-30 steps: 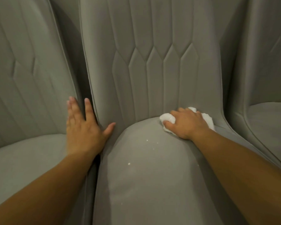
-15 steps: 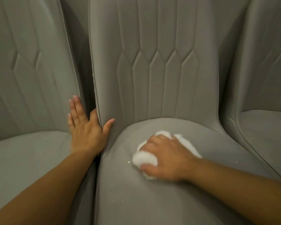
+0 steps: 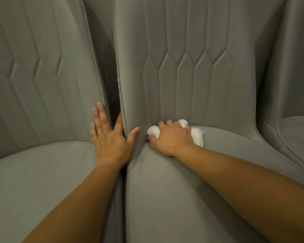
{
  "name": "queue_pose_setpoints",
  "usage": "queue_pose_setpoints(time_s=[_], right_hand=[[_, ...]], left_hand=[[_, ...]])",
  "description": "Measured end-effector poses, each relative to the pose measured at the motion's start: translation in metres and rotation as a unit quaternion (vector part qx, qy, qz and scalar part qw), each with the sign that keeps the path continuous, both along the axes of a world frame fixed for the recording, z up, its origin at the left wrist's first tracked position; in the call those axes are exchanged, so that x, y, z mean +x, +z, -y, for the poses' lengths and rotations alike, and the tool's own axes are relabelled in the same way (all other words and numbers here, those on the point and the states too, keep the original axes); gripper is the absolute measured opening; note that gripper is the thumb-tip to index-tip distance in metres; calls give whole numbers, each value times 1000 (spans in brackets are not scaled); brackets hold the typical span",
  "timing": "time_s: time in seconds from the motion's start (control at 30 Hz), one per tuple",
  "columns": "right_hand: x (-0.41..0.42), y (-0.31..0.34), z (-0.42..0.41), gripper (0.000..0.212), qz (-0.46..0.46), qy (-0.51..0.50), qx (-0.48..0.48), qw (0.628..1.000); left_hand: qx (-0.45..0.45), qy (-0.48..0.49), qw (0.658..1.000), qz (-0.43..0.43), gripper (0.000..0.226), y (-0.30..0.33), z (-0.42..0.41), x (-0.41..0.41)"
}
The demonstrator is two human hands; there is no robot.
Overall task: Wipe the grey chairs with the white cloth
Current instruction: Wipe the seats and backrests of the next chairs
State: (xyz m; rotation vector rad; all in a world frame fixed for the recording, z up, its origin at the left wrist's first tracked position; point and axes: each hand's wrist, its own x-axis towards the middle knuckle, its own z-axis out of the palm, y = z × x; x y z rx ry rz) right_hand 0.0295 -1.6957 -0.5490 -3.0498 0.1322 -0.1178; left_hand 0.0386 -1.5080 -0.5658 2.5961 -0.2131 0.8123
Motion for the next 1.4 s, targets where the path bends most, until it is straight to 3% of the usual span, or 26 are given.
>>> queue_pose_setpoints(time_s=[0.2,0.33,0.5,0.67,0.8,1.07,1.13,1.3,1.4], right_hand=[[-84,13,-7,63,-43,172,-3,984],[-143,-2,-21,60,27,269,13,963],[-103,4,-26,61,-24,202,14,979],[-29,7,-26,51,-9,97,6,995],[-47,6,-19,52,-9,135,0,991],[-171,0,-29,58,28,293,15,955],[-161,4,-26,66,-1,262,23,965],[-71,4,-21,74,-24,34,22,999],[-86,-2,-32,72,-28,48,-3,998]], left_hand=[[13,7,1000,-3,83,0,3,-3],[21,7,1000,-6,82,1,1,-3],[19,1,1000,0,80,-1,0,1],[3,-14,1000,13,78,-3,-2,1],[-9,-19,1000,4,79,-2,-3,0],[-2,-25,1000,-7,79,0,-2,-3],[-5,-27,1000,-9,80,1,-2,-3],[-9,-35,999,2,84,1,-1,-7],[-10,-57,998,16,74,2,-1,-9]])
